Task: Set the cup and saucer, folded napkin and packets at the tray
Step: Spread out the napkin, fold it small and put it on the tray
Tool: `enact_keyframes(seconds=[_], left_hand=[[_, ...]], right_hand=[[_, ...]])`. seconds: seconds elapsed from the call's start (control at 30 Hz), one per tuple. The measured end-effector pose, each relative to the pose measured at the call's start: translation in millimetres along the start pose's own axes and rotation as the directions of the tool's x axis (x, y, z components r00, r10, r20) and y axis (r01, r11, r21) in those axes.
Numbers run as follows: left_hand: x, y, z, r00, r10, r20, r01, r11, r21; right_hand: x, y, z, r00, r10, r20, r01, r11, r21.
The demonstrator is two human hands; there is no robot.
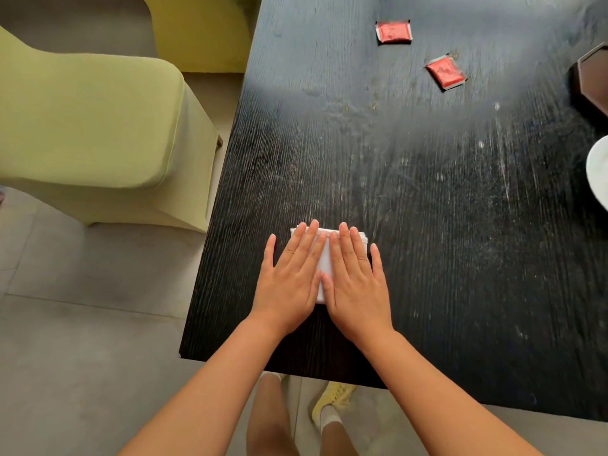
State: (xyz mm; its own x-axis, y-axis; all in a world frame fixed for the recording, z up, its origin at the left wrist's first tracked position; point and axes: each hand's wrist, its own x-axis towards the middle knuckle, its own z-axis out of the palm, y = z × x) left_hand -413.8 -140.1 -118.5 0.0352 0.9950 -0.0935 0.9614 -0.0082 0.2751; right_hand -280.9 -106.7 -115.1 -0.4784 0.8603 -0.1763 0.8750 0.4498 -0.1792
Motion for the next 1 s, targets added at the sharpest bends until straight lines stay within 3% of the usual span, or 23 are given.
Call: enact_keyframes(seconds=[0.17,0.3,0.37,0.43,0.5,0.6,0.77,0.9,1.0], left_hand=[[1,3,-9,0.996,-0.030,0.083,0.031,1.000,-0.004],[-2,3,-16,0.995,-0.024,0.100,0.043,0.979,-0.198],[-6,7,-25,0.987,-0.162,-0.008,0.149,0.930,-0.337],[-8,11,-32,0.926,-0.356,-0.124,0.277,0.866,-0.417],[-4,13,-38,0.878,-0.475,-0.060,0.400,0.796,-0.455],[6,13,-44,0.846,-0.528,0.070,0.494,0.729,-0.474],[13,12,-48,0.796,-0.587,0.147,0.553,0.607,-0.571],[11,12,-46,0.793,-0.567,0.225,0.563,0.539,-0.626],[7,15,-50,0.794,-0.551,0.257,0.528,0.417,-0.739]], right_hand=[[0,-2,-4,0.999,0.020,0.049,-0.019,1.000,-0.010],[-2,-1,-11,0.998,0.003,0.067,-0.011,0.993,0.118],[-7,-2,-19,0.991,0.133,-0.022,-0.124,0.965,0.229],[-9,-1,-27,0.934,0.331,-0.135,-0.274,0.906,0.322],[-9,1,-33,0.875,0.465,-0.134,-0.380,0.832,0.405],[-4,1,-39,0.843,0.538,-0.012,-0.453,0.721,0.524],[3,1,-47,0.806,0.580,0.120,-0.528,0.614,0.587],[2,-1,-53,0.818,0.560,0.131,-0.508,0.596,0.621],[-3,4,-64,0.814,0.552,0.181,-0.488,0.480,0.729]])
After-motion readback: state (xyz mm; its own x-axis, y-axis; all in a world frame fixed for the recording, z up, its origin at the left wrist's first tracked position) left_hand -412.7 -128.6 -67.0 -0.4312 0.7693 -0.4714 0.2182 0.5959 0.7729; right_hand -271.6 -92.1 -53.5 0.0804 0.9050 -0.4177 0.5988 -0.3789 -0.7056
